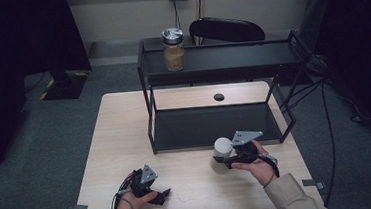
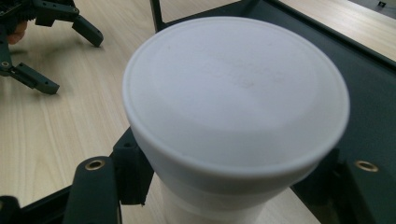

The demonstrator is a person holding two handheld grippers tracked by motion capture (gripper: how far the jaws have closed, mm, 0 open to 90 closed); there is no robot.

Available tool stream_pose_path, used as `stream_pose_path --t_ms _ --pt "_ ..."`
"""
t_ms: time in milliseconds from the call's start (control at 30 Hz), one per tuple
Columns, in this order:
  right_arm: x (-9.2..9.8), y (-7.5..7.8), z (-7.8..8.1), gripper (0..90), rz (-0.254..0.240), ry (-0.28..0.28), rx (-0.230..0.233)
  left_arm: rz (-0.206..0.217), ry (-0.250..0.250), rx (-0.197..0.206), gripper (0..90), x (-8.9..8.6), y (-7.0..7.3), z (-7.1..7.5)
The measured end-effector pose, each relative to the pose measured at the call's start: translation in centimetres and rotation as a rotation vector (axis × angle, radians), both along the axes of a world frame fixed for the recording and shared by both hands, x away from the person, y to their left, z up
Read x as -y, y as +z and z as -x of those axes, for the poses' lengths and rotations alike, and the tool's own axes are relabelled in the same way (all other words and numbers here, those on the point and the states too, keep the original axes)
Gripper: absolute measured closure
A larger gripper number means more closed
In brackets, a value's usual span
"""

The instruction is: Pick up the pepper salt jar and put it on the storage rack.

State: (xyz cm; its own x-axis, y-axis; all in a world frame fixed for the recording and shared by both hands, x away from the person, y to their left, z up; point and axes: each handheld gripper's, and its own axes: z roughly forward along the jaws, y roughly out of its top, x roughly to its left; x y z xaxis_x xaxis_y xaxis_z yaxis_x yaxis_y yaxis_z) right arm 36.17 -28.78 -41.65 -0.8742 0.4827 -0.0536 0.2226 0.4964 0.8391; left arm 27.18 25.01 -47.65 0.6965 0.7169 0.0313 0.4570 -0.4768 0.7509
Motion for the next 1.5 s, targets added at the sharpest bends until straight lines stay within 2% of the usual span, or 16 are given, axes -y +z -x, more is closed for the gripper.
stream_pose_path --t_ms 367,600,833,900,1233,1400,1433,1500 --pt "0.5 2.4 0.1 34.9 0.004 0.013 0.001 0.001 0.001 0.001 0.0 0.0 0.0 0.0" --pt "0.3 4.6 0.1 35.0 -0.013 0.026 -0.015 0.001 0.001 0.001 0.0 0.0 0.0 0.0" --pt "0.0 7.5 0.1 35.0 -0.021 0.025 -0.019 0.001 0.001 0.001 0.0 0.0 0.0 0.0" --pt "0.1 7.8 0.1 35.0 -0.023 0.026 -0.021 0.001 0.001 0.001 0.0 0.0 0.0 0.0" --pt "-0.4 12.9 -0.7 35.0 -0.014 0.029 -0.031 0.008 0.005 0.002 0.0 0.0 -0.1 0.0" --pt "-0.3 15.3 -1.2 35.1 -0.041 0.022 -0.043 0.006 0.003 0.003 0.0 0.0 -0.1 0.0" --pt "-0.3 15.3 -1.2 35.1 -0.041 0.022 -0.043 0.006 0.003 0.003 0.0 0.0 -0.1 0.0" --pt "-0.7 16.8 -1.3 35.1 -0.029 0.015 -0.031 0.005 0.003 0.002 0.0 0.0 -0.1 0.0"
